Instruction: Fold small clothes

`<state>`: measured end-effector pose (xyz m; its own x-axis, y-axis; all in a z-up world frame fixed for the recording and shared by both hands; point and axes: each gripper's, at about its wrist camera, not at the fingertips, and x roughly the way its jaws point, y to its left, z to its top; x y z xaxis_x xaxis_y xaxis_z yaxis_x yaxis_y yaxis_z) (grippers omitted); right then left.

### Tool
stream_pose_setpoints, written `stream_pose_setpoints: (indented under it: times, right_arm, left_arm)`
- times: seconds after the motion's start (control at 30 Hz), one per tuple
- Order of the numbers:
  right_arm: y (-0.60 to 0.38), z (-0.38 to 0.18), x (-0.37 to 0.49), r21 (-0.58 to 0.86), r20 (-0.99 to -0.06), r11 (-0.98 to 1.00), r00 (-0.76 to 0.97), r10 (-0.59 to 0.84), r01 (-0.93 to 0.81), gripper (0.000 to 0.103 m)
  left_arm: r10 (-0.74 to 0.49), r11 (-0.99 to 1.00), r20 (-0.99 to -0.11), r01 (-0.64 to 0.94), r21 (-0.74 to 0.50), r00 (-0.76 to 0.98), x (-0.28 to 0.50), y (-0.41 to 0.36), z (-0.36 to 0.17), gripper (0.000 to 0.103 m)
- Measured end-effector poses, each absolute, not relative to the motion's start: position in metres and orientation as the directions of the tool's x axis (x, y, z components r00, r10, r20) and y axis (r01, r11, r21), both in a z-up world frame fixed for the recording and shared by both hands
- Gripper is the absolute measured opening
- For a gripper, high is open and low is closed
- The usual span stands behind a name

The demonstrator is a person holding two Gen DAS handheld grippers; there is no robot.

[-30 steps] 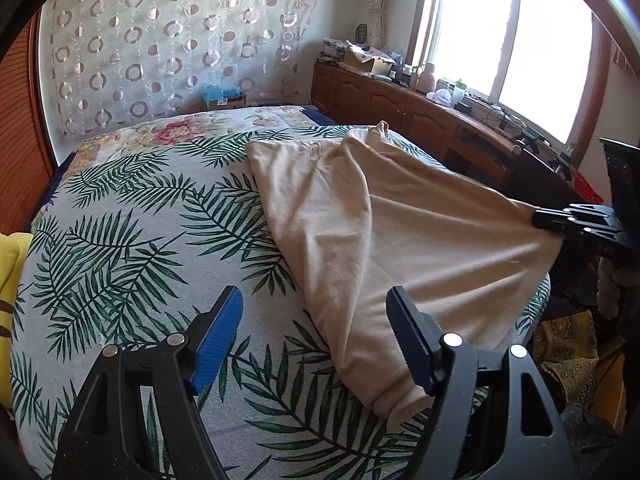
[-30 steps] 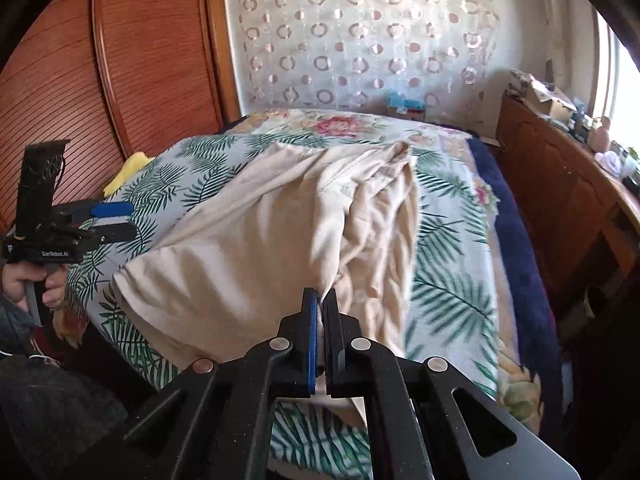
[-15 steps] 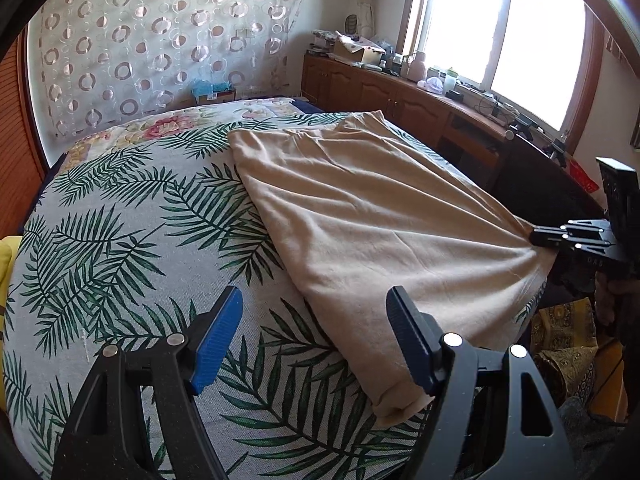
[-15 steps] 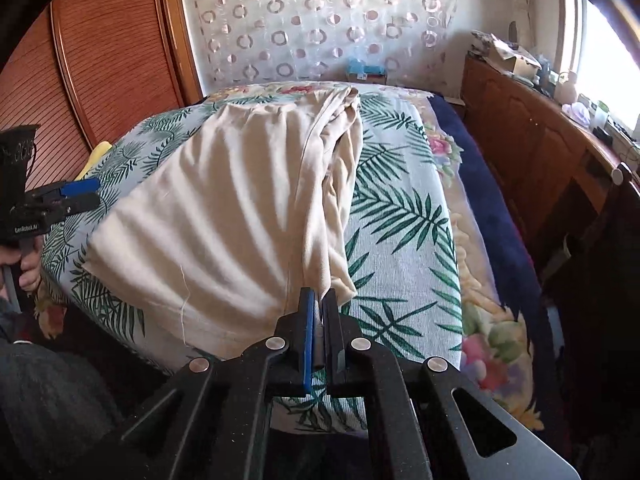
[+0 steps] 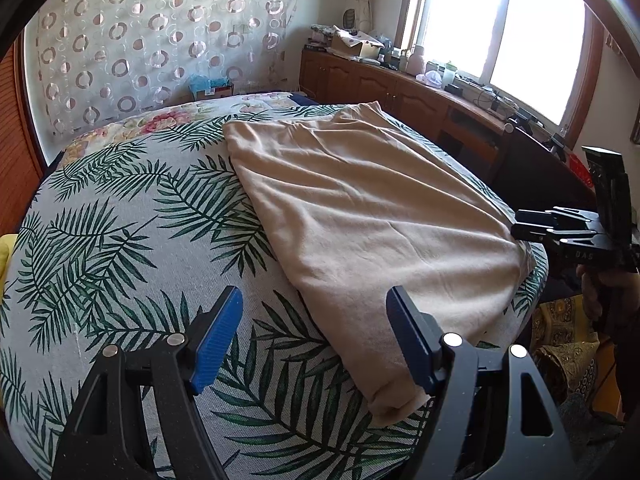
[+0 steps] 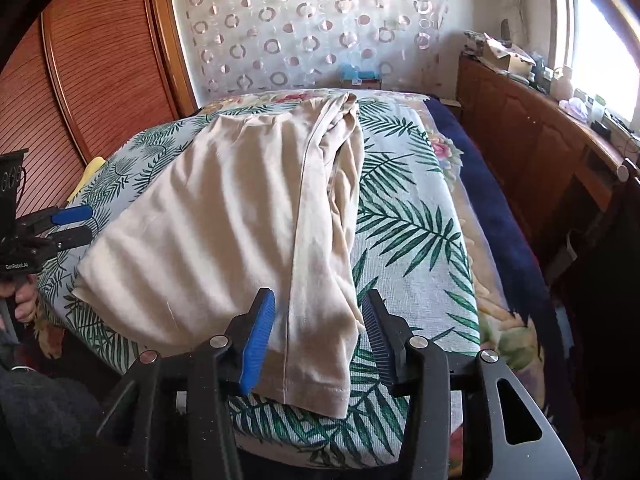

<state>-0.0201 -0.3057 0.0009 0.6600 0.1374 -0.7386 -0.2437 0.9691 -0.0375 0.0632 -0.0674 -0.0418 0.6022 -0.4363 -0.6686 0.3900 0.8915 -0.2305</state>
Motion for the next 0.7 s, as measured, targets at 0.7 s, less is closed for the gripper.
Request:
stream_pose_setpoints:
  times: [0.7]
  right_arm:
    - [-0.301, -0.017, -0.009, -0.044, -0.766, 0.968, 0.630, 0.126, -0.248, 0.048]
  left_arm:
    - [-0.488, 0.858, -0.699, 0.436, -0.273, 0.522, 0.053, -0.078, -0.063, 0.062]
